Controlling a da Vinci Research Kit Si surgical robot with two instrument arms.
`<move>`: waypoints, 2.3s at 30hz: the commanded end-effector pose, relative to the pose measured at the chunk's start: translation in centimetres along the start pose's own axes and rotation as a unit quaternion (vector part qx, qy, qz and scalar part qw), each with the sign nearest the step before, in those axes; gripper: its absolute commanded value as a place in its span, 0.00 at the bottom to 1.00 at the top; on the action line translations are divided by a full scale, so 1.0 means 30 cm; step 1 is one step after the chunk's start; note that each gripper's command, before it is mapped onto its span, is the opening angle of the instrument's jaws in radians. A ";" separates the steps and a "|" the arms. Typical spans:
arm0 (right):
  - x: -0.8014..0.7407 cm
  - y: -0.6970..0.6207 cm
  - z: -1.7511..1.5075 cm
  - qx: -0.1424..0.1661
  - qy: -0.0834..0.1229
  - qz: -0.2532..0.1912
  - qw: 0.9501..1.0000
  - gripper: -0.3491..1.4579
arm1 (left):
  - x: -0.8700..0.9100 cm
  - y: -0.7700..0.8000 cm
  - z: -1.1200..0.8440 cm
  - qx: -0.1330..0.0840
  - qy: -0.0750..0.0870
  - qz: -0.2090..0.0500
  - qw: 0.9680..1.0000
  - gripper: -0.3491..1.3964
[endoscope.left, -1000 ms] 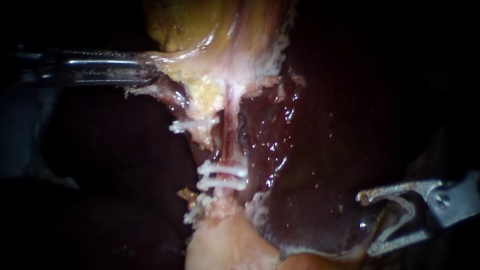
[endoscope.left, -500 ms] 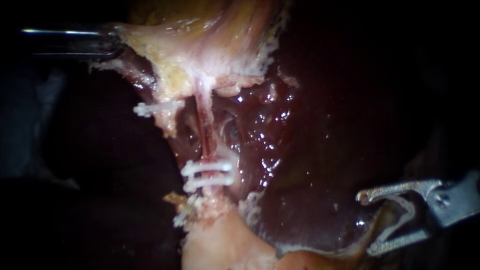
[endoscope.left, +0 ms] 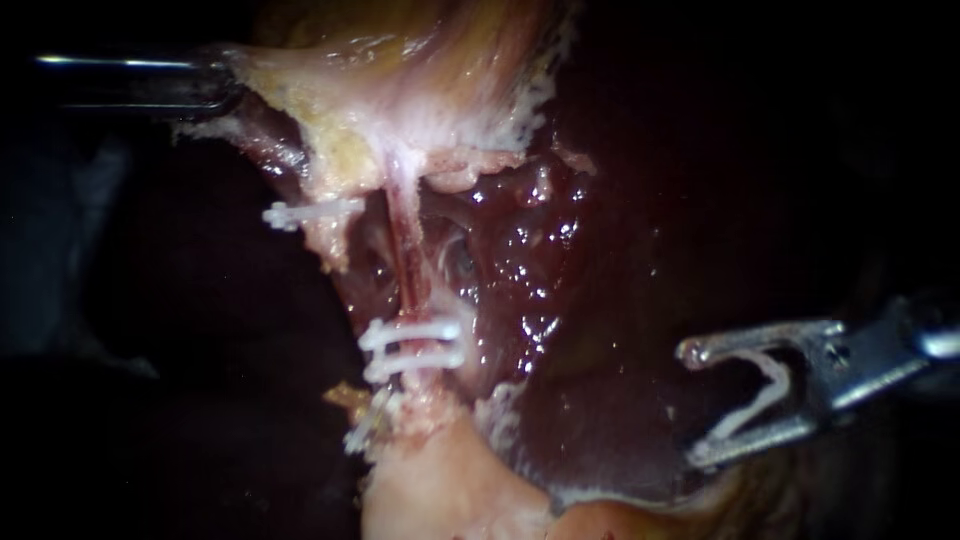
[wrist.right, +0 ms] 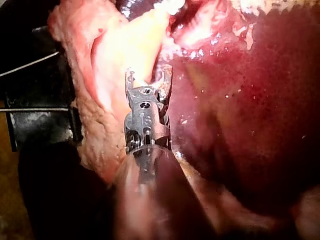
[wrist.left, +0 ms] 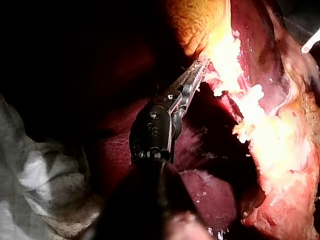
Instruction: Clipping third clip right tube
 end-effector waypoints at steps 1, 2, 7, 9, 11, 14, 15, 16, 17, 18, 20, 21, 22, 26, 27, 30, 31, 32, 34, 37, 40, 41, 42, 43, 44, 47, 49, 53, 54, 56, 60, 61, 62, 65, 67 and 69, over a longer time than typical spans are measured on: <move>0.0006 0.0011 0.001 -0.001 0.003 0.002 1.000 0.47 | -0.0001 0.0001 0.0004 0.000 0.000 0.001 1.000 0.00; 0.0014 0.0025 0.002 -0.003 0.006 0.004 1.000 0.47 | -0.0002 0.0002 0.0007 0.001 0.000 0.001 1.000 0.00; 0.0031 0.0087 0.007 -0.012 0.016 0.013 1.000 0.47 | -0.0005 0.0007 0.0013 0.003 0.001 0.001 1.000 0.00; 0.0041 0.0119 0.010 -0.016 0.019 0.016 1.000 0.47 | -0.0004 0.0009 0.0014 0.003 0.001 0.001 1.000 0.00; 0.0051 0.0148 0.012 -0.020 0.024 0.022 0.999 0.47 | -0.0004 0.0009 0.0016 0.004 0.001 0.001 1.000 0.00; 0.0075 0.0206 0.018 -0.030 0.031 0.037 0.998 0.47 | -0.0004 0.0011 0.0020 0.004 0.001 0.001 1.000 0.00; 0.0086 0.0230 0.020 -0.035 0.034 0.040 0.998 0.47 | -0.0004 0.0011 0.0021 0.003 0.001 0.001 1.000 0.00; 0.0094 0.0245 0.022 -0.037 0.037 0.044 0.998 0.47 | -0.0005 0.0011 0.0022 0.003 0.001 0.001 1.000 0.00; 0.0103 0.0266 0.024 -0.041 0.041 0.052 0.997 0.47 | -0.0006 0.0011 0.0022 0.003 0.001 0.001 1.000 0.00; 0.0111 0.0281 0.026 -0.043 0.043 0.056 0.997 0.47 | -0.0006 0.0011 0.0022 0.003 0.001 0.001 1.000 0.00; 0.0125 0.0308 0.030 -0.048 0.045 0.068 0.996 0.47 | -0.0006 0.0011 0.0023 0.003 0.001 0.001 1.000 0.00; 0.0132 0.0323 0.033 -0.050 0.045 0.072 0.995 0.47 | -0.0006 0.0011 0.0023 0.003 0.001 0.001 1.000 0.00; 0.0135 0.0331 0.034 -0.052 0.045 0.075 0.995 0.47 | -0.0006 0.0012 0.0023 0.003 0.001 0.001 1.000 0.00; 0.0145 0.0360 0.041 -0.058 0.053 0.085 0.993 0.47 | -0.0006 0.0011 0.0023 0.003 0.001 0.001 1.000 0.00; 0.0149 0.0367 0.042 -0.060 0.058 0.089 0.993 0.47 | -0.0006 0.0011 0.0023 0.003 0.001 0.001 1.000 0.00; 0.0165 0.0390 0.046 -0.063 0.074 0.105 0.990 0.47 | -0.0007 0.0012 0.0023 0.003 0.001 0.001 1.000 0.00; 0.0173 0.0399 0.047 -0.065 0.079 0.112 0.988 0.47 | -0.0007 0.0011 0.0024 0.003 0.001 0.001 1.000 0.00; 0.0177 0.0405 0.047 -0.065 0.082 0.115 0.988 0.47 | -0.0007 0.0011 0.0024 0.003 0.001 0.001 1.000 0.00; 0.0188 0.0414 0.049 -0.067 0.089 0.122 0.986 0.47 | -0.0008 0.0011 0.0024 0.003 0.001 0.001 1.000 0.00; 0.0199 0.0424 0.051 -0.063 0.100 0.131 0.984 0.47 | -0.0008 0.0011 0.0024 0.003 0.001 0.001 1.000 0.00; 0.0210 0.0430 0.053 -0.053 0.117 0.142 0.981 0.47 | -0.0008 0.0011 0.0024 0.003 0.001 0.001 1.000 0.00; 0.0214 0.0432 0.053 -0.051 0.122 0.145 0.981 0.47 | -0.0008 0.0011 0.0024 0.003 0.001 0.001 1.000 0.00; 0.0217 0.0434 0.054 -0.050 0.125 0.145 0.980 0.47 | -0.0008 0.0011 0.0024 0.003 0.001 0.001 1.000 0.00; 0.0221 0.0436 0.054 -0.049 0.127 0.145 0.980 0.47 | -0.0008 0.0011 0.0024 0.003 0.001 0.001 1.000 0.00; 0.0224 0.0437 0.055 -0.047 0.130 0.150 0.979 0.47 | -0.0008 0.0011 0.0024 0.003 0.001 0.001 1.000 0.00; 0.0227 0.0439 0.055 -0.044 0.136 0.153 0.978 0.47 | -0.0008 0.0010 0.0024 0.003 0.001 0.001 1.000 0.00; 0.0227 0.0440 0.055 -0.042 0.136 0.155 0.978 0.47 | -0.0007 0.0009 0.0025 0.003 0.001 0.001 1.000 0.00; 0.0223 0.0440 0.055 -0.041 0.136 0.158 0.977 0.47 | -0.0007 0.0009 0.0024 0.003 0.001 0.001 1.000 0.00; 0.0220 0.0439 0.054 -0.041 0.136 0.158 0.977 0.46 | -0.0008 0.0009 0.0024 0.003 0.001 0.001 1.000 0.00; 0.0213 0.0435 0.053 -0.040 0.136 0.157 0.977 0.46 | -0.0008 0.0009 0.0024 0.003 0.001 0.001 1.000 0.00; 0.0202 0.0432 0.051 -0.038 0.136 0.157 0.977 0.45 | -0.0008 0.0009 0.0024 0.003 0.001 0.001 1.000 0.00; 0.0200 0.0431 0.051 -0.038 0.136 0.157 0.978 0.45 | -0.0008 0.0009 0.0024 0.003 0.001 0.001 1.000 0.00; 0.0197 0.0430 0.050 -0.037 0.136 0.157 0.978 0.45 | -0.0008 0.0009 0.0024 0.003 0.001 0.001 1.000 0.00; 0.0189 0.0427 0.049 -0.036 0.136 0.156 0.978 0.45 | -0.0008 0.0009 0.0024 0.003 0.001 0.001 1.000 0.00; 0.0183 0.0424 0.048 -0.035 0.136 0.156 0.978 0.45 | -0.0008 0.0009 0.0024 0.003 0.001 0.001 1.000 0.00; 0.0180 0.0423 0.047 -0.034 0.135 0.156 0.978 0.45 | -0.0008 0.0009 0.0024 0.003 0.001 0.001 1.000 0.00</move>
